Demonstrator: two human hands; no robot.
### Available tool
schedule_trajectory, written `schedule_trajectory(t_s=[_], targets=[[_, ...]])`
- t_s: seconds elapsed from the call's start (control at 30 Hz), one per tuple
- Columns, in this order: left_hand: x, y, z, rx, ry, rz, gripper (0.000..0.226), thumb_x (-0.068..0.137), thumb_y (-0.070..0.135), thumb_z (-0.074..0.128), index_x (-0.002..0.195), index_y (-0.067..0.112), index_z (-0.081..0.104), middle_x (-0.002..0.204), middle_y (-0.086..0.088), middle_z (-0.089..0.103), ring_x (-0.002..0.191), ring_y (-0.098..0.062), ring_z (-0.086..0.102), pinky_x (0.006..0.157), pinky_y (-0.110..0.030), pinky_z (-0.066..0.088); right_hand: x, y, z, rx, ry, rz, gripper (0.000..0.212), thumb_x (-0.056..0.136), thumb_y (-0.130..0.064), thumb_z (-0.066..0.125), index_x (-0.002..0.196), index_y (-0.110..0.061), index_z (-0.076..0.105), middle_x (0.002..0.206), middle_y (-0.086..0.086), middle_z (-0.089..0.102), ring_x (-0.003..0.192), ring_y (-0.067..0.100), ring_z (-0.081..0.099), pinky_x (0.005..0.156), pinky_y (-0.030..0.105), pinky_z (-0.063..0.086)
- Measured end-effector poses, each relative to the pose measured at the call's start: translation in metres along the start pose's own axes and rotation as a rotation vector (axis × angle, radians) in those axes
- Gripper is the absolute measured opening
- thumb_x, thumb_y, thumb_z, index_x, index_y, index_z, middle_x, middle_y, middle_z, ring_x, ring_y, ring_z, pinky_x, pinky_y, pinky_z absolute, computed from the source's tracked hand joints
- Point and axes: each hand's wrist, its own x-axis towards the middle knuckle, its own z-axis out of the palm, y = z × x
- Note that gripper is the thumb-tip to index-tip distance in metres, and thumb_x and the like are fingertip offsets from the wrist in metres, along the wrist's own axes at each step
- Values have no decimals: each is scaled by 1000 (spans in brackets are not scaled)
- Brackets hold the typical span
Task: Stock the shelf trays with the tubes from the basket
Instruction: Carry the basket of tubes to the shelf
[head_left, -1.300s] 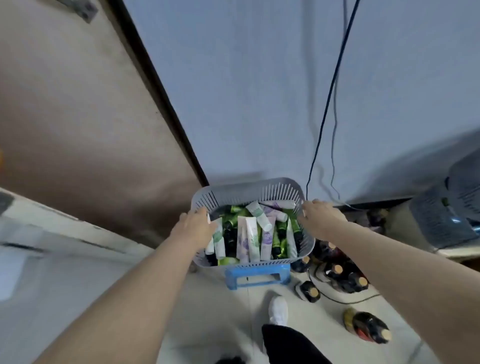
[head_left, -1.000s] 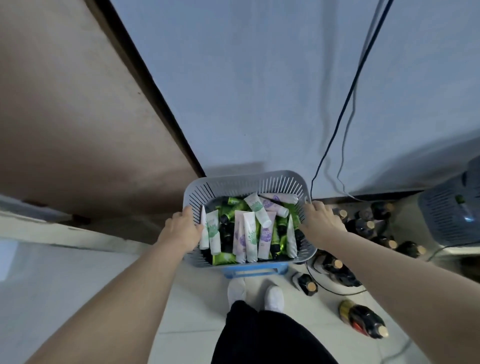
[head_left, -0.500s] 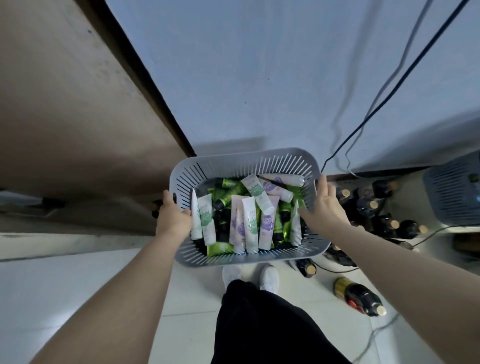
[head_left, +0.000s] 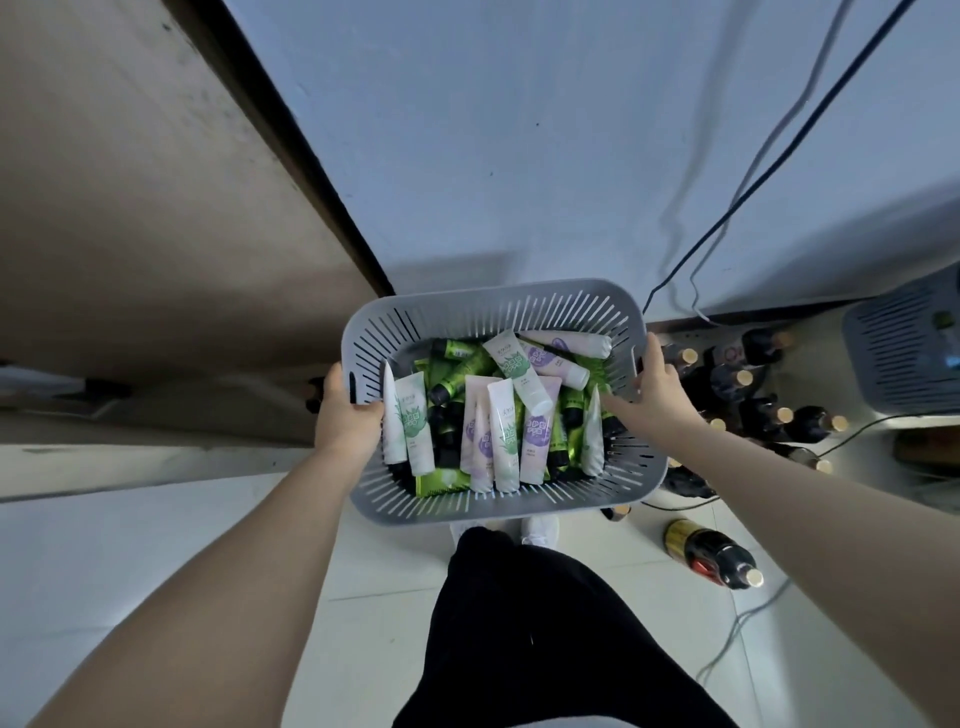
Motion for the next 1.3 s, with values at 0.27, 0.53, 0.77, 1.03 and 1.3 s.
schedule_trajectory(t_s=[0.27, 0.53, 0.77, 1.03, 1.3], targets=[[-47, 8, -30, 49, -29, 9, 51, 88, 5, 59, 133, 26, 45, 111, 2, 58, 94, -24, 59, 83, -40, 51, -69, 12, -2, 44, -60, 22, 96, 80, -29, 67, 149, -29, 0, 126, 18, 42, 109, 32, 48, 90, 42, 45], [-90, 5, -59, 141, -233, 140, 50, 91, 2, 57, 135, 19, 41, 108, -2, 56, 83, -21, 50, 70, -34, 47, -163, 26, 22, 149, 94, 133, 93, 69, -38, 65, 143, -36, 9, 109, 18, 53, 91, 34, 55, 64, 38, 49], [-131, 3, -77, 218, -447, 279, 45, 89, -2, 56, 125, 23, 45, 95, -3, 57, 68, -15, 44, 58, -29, 47, -282, 34, 46, 256, 326, 244, 75, 82, -19, 64, 142, -25, 19, 87, 5, 54, 73, 21, 56, 53, 31, 43], [-192, 11, -47, 410, -616, 440, 29, 88, -8, 48, 103, 17, 45, 76, -4, 44, 60, -15, 34, 51, -23, 27, -398, 59, 70, 415, 531, 430, 72, 85, -14, 61, 146, -22, 23, 76, -7, 50, 73, 18, 53, 51, 24, 35], [-279, -14, 17, 558, -761, 553, 30, 90, -7, 46, 85, 22, 44, 76, -6, 45, 64, -19, 36, 60, -28, 32, -498, 122, 103, 559, 731, 607, 65, 87, -14, 59, 143, -24, 27, 73, -13, 47, 66, 8, 50, 50, 21, 32]])
